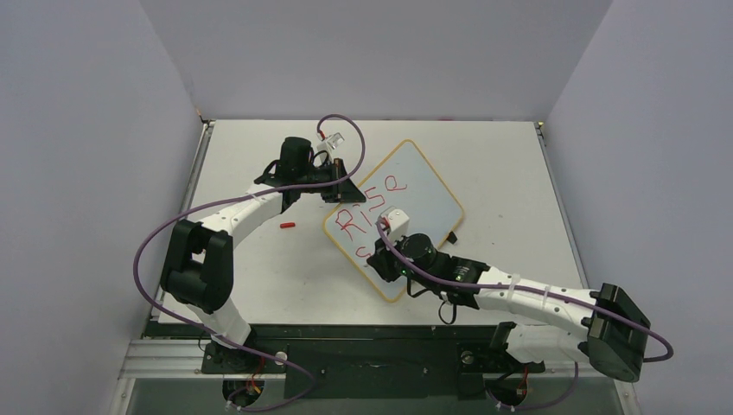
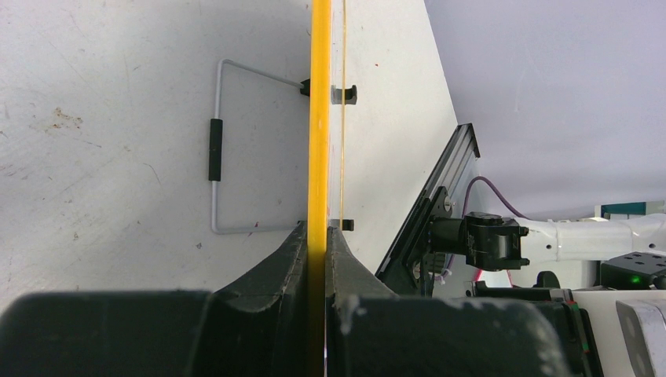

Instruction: Write a sentence on the whiteboard

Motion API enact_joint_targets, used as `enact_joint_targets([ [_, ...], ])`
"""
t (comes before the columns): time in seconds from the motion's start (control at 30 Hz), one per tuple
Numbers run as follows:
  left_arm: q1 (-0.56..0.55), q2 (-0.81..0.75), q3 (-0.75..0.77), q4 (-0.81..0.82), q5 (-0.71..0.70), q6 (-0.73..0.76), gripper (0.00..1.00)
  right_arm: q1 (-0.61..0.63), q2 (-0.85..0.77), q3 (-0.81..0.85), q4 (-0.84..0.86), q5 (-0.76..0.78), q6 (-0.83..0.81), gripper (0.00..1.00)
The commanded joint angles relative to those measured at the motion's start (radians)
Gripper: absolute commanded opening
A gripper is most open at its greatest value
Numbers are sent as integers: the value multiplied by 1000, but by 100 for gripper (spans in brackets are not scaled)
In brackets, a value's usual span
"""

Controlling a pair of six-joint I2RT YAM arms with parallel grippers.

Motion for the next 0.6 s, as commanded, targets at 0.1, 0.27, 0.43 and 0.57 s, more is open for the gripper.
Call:
enact_joint_targets([
  [0.1,3,-41,20,37,-14,22,0,9,26,115,-54,32,-43,0],
  [0.27,6,-42,19,36,-13,23,0,8,-5,169,-82,82,-67,0],
  [0.43,8,-43,18,36,-13,23,0,-25,2,202,-97,143,-74,0],
  [0.57,9,-47,16,36,-13,24,0,-56,40,224,-99,144,-71,0],
])
